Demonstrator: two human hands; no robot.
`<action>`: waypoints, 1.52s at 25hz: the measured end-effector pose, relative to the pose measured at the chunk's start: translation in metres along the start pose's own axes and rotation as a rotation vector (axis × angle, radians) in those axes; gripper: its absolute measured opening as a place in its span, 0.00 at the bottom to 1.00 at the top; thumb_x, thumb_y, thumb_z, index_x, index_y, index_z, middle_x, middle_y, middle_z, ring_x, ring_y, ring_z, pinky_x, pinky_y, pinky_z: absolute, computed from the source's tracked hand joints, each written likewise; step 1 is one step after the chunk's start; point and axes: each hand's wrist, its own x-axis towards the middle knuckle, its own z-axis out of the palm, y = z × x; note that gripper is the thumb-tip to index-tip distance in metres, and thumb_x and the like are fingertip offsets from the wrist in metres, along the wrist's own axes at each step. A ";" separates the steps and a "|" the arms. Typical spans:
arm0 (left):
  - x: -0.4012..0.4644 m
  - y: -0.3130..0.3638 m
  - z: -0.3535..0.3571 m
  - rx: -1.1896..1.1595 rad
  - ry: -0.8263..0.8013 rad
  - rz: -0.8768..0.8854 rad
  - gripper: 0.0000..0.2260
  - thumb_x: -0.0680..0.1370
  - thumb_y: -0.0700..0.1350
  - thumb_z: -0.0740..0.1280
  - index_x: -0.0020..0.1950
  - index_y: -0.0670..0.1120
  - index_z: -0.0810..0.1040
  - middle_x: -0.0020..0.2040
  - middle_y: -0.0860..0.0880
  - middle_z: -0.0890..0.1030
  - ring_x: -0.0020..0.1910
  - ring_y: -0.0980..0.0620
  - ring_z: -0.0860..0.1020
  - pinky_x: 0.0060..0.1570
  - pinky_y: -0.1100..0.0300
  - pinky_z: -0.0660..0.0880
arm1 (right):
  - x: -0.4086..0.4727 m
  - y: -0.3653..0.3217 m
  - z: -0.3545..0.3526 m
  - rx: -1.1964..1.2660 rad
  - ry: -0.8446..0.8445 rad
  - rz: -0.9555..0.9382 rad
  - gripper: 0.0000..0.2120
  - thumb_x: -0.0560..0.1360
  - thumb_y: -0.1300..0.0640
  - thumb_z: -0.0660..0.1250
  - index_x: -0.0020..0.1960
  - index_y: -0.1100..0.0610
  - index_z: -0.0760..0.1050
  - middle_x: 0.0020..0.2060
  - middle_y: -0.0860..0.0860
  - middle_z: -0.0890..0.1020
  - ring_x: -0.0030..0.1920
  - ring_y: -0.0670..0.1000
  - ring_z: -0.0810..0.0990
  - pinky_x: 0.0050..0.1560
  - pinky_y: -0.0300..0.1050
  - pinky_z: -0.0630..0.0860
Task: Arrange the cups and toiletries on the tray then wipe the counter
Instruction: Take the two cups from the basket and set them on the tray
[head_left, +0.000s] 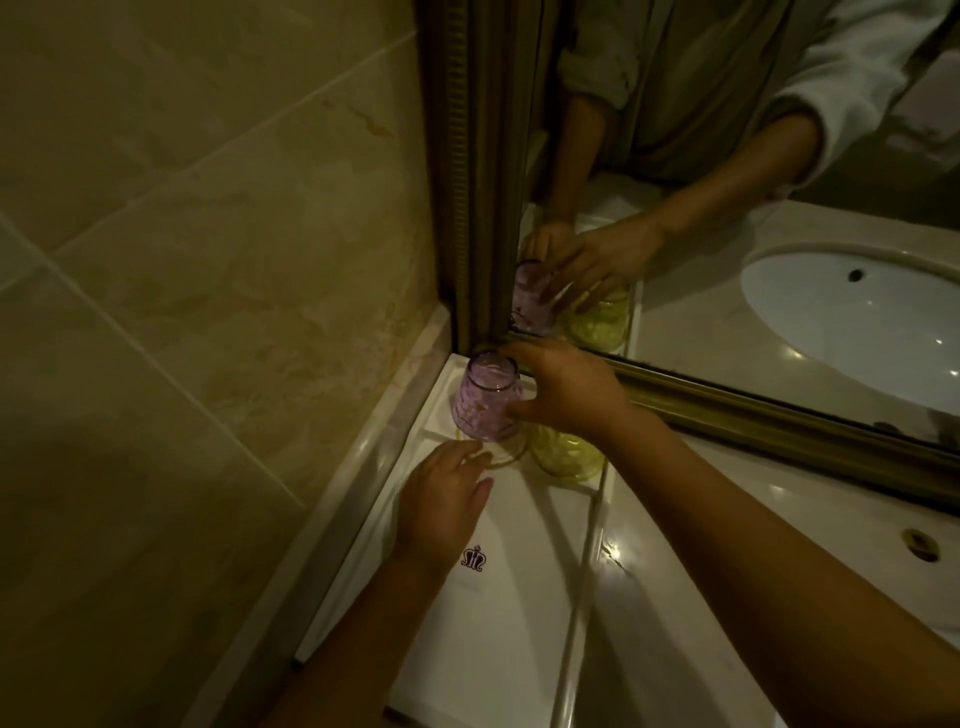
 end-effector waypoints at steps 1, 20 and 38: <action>0.003 -0.001 0.002 -0.009 0.026 -0.001 0.11 0.66 0.36 0.74 0.48 0.39 0.83 0.48 0.41 0.83 0.48 0.42 0.81 0.46 0.51 0.79 | 0.004 0.000 0.003 -0.005 -0.004 0.006 0.30 0.64 0.48 0.73 0.65 0.47 0.70 0.60 0.50 0.78 0.59 0.55 0.76 0.51 0.47 0.74; 0.031 -0.008 0.004 -0.039 0.111 -0.039 0.05 0.68 0.31 0.70 0.41 0.37 0.82 0.42 0.40 0.83 0.42 0.41 0.81 0.44 0.52 0.79 | 0.021 0.008 -0.008 0.381 0.089 0.032 0.31 0.62 0.55 0.77 0.63 0.55 0.71 0.56 0.55 0.81 0.54 0.54 0.80 0.54 0.55 0.78; -0.020 -0.006 -0.010 0.030 -0.031 -0.037 0.23 0.69 0.34 0.68 0.63 0.34 0.72 0.64 0.35 0.74 0.65 0.38 0.72 0.62 0.45 0.71 | 0.008 -0.002 0.002 0.155 0.064 -0.040 0.27 0.64 0.53 0.74 0.62 0.53 0.72 0.54 0.54 0.80 0.53 0.55 0.78 0.49 0.52 0.77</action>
